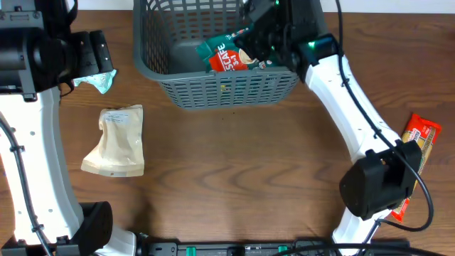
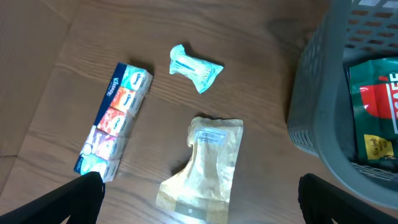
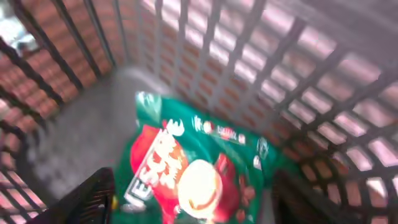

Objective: Pack container
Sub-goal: 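Withdraw the right gripper and move it to the green-capped jar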

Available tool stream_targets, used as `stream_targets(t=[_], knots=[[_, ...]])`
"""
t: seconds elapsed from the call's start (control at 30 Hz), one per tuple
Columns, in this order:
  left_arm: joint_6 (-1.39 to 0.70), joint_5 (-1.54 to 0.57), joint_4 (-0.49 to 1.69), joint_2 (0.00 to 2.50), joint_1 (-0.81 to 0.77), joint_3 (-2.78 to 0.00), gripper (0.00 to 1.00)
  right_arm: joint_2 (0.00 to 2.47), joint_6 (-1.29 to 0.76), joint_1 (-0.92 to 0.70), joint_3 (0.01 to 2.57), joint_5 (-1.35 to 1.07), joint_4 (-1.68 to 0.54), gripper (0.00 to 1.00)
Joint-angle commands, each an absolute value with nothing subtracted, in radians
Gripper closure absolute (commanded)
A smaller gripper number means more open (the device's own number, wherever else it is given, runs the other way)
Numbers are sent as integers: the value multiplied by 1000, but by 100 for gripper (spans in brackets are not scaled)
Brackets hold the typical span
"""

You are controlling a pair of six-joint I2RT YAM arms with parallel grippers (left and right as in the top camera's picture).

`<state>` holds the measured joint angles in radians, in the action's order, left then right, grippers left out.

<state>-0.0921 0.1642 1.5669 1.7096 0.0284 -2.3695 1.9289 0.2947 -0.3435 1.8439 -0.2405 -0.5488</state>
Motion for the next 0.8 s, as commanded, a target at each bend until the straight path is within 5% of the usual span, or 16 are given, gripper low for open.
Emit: stream_targets(t=[0.0,0.07,0.4,0.77], knots=[[-80,169,1569,1711,31,-2371,1,1848,178,-311,2035,-299,-610,24],[-80,169,1569,1711,31,-2371,1,1848,123,-287,2162,-253,-728,1],[-80,169,1583,1711,31,-2371,1,1835,-380,-31,2577,184,-1509,1],[-88,170,1625,1650,32,-2350,1,1663,-391,235,2368,54,-1699,1]])
